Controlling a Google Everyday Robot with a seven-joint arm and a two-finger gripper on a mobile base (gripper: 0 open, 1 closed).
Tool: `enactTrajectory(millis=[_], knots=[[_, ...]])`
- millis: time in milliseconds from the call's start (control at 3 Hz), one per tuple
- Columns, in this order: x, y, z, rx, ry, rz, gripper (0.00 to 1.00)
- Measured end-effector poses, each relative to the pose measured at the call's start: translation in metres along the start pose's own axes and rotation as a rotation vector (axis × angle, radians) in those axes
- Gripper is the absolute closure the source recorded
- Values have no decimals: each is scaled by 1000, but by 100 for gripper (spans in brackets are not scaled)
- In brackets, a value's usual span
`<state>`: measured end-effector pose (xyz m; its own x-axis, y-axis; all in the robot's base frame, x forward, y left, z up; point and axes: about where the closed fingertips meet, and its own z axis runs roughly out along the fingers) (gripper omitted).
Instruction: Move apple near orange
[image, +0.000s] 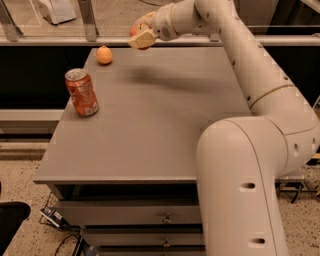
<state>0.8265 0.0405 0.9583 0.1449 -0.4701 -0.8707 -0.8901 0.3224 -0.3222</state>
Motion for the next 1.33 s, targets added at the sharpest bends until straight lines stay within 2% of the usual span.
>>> enactTrajectory(millis=[333,667,1333], knots=[[7,-10,19,43,18,29,100],[22,-10,42,60,32,70,100],[49,4,79,81,32,150,100]])
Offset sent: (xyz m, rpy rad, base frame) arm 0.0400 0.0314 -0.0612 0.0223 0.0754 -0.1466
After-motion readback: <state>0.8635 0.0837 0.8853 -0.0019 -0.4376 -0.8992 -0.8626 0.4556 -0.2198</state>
